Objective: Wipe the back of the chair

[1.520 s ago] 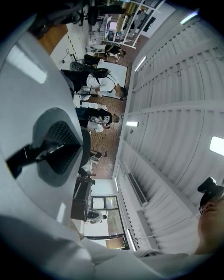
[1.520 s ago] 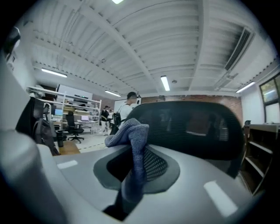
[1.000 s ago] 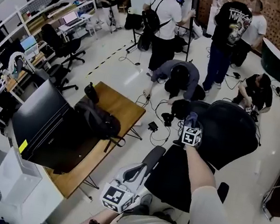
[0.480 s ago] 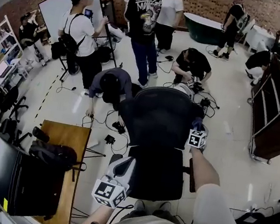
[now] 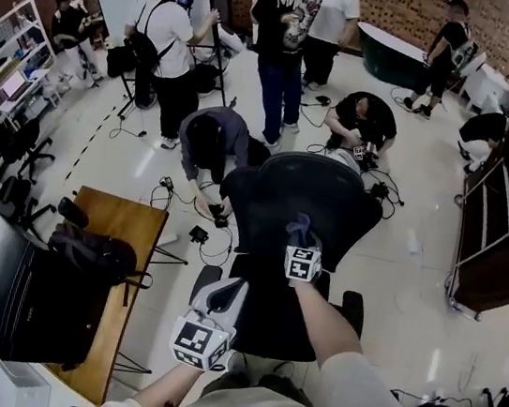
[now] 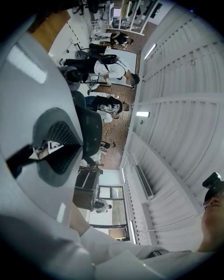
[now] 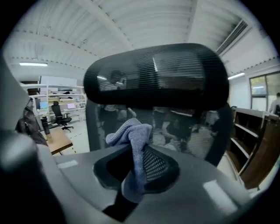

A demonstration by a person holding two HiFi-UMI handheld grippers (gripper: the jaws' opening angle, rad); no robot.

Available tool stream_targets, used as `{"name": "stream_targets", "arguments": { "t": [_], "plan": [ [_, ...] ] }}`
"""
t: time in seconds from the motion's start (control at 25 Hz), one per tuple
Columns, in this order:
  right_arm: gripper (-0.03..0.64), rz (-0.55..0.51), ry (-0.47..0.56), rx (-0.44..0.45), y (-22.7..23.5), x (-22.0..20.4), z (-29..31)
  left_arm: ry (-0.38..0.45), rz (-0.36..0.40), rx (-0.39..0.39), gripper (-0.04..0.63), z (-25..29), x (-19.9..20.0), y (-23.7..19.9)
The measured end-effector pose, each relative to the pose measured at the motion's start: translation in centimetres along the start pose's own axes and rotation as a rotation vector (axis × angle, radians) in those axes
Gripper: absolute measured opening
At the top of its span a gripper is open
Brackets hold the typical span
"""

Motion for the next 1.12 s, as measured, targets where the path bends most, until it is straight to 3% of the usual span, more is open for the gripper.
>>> {"name": "stream_targets", "arguments": {
  "t": [0.16,0.28,0.4,0.52,0.64,0.92,1.04,1.12],
  "plan": [
    [0.051,-0.048,-0.062,0.136,-10.7,0.1,4.4,-0.01,-0.008,0.077,0.055,-0.3,0.3,-1.2],
    [0.051,-0.075,-0.082,0.191,-13.2,1.1,7.7,-0.043,-0.024,0.123,0.055,0.9,0.2,-2.2],
    [0.051,-0.083,-0.099,0.225,-12.7,1.4,9.9,-0.072,-0.036,0.156,0.055,1.6,-0.1,-2.7],
    [0.051,-0.043,-0.094,0.191,-9.2,2.2,10.2,-0.07,-0.039,0.163,0.055,1.9,-0.4,-3.1],
    [0.051,-0.038,-0.102,0.09,-3.0,2.0,9.4,-0.054,-0.046,0.135,0.055,2.8,-0.1,-3.8],
    [0.051,0.093,-0.179,-0.235,17.9,-2.8,0.8,-0.015,-0.053,-0.072,0.055,6.1,0.3,-2.1],
    [0.051,0.078,-0.163,-0.255,21.7,-3.4,-1.5,-0.016,-0.061,-0.123,0.055,6.7,-0.2,-1.0],
    [0.051,0.078,-0.141,-0.228,21.8,-2.2,-1.9,-0.019,-0.064,-0.131,0.055,7.3,0.6,-0.6]
  ]
}}
Point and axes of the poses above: the fingertips, and each gripper's own axes: z forward along the fingers, y to its right, x out of its top, the point moved 8 cm from there along -z, backward along the fingers, and after that the axes turned 4 degrees about -y, right-handed, at the moved point
